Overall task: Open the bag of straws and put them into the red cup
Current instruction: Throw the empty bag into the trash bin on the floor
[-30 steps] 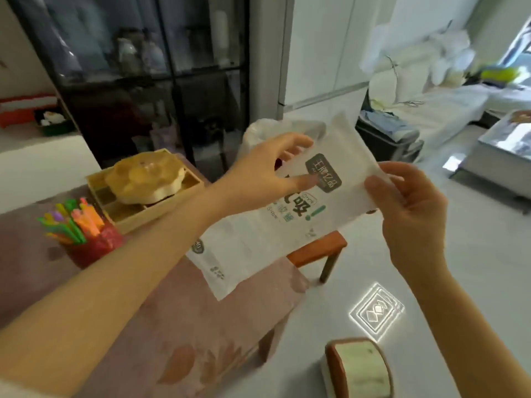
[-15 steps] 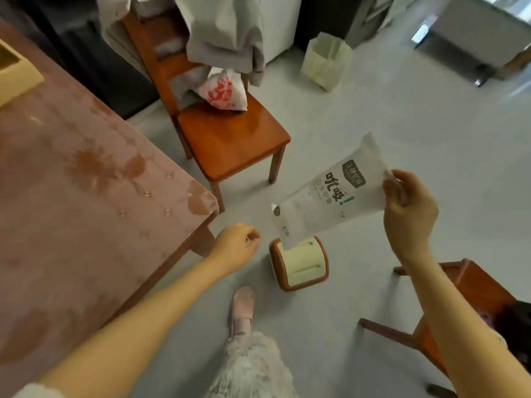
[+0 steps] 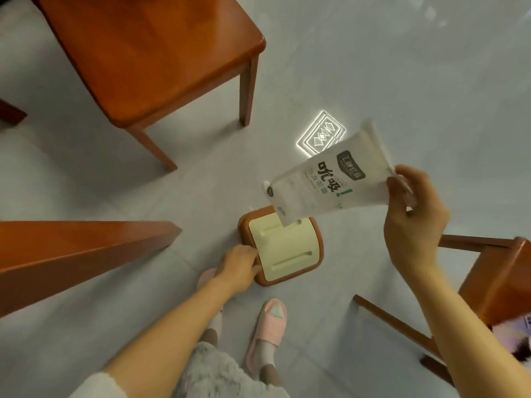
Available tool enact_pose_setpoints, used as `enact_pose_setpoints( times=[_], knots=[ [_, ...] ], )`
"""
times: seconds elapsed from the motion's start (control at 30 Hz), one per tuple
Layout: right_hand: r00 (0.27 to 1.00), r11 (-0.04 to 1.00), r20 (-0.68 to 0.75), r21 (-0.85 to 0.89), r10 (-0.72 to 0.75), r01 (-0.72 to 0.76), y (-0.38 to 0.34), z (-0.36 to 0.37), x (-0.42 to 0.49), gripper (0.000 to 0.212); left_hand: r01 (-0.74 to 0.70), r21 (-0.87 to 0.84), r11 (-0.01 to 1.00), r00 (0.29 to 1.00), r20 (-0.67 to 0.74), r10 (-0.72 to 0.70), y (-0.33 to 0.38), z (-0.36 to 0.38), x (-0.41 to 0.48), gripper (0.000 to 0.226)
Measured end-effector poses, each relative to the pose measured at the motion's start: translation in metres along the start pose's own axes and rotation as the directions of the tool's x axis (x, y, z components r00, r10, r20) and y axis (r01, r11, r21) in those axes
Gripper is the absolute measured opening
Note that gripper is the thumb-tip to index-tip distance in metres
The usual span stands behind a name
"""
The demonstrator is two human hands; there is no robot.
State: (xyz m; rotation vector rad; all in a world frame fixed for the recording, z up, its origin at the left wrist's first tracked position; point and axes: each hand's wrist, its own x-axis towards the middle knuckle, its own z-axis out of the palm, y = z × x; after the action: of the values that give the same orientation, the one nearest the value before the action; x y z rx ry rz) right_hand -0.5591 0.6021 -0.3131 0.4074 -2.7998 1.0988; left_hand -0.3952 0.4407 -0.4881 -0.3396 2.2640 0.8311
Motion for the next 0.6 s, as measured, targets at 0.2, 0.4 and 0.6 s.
enact_pose_setpoints(
  times=[0.2, 0.4, 0.6],
  knots=[
    [0.995, 0.982, -0.025, 0.166, 0.092, -0.086, 0.060, 0.037, 0.002, 0.027, -0.037, 0.156, 0.987, 0.999, -0.032, 0.043, -0.009, 0.051, 0.053, 0.092],
    [0.994, 0.982, 0.103, 0.191, -0.025, 0.005, 0.085, 0.043, 0.010, 0.031, -0.082, 0.256, 0.963, 0.989, -0.099, 0.110, -0.013, 0.058, 0.063, 0.093],
    [0.683, 0.878, 0.559, 0.223, -0.471, 0.424, 0.096, 0.069, 0.022, 0.018, -0.126, 0.222, 0.967, 0.980, -0.124, 0.157, -0.020, 0.054, 0.059, 0.080]
  ],
)
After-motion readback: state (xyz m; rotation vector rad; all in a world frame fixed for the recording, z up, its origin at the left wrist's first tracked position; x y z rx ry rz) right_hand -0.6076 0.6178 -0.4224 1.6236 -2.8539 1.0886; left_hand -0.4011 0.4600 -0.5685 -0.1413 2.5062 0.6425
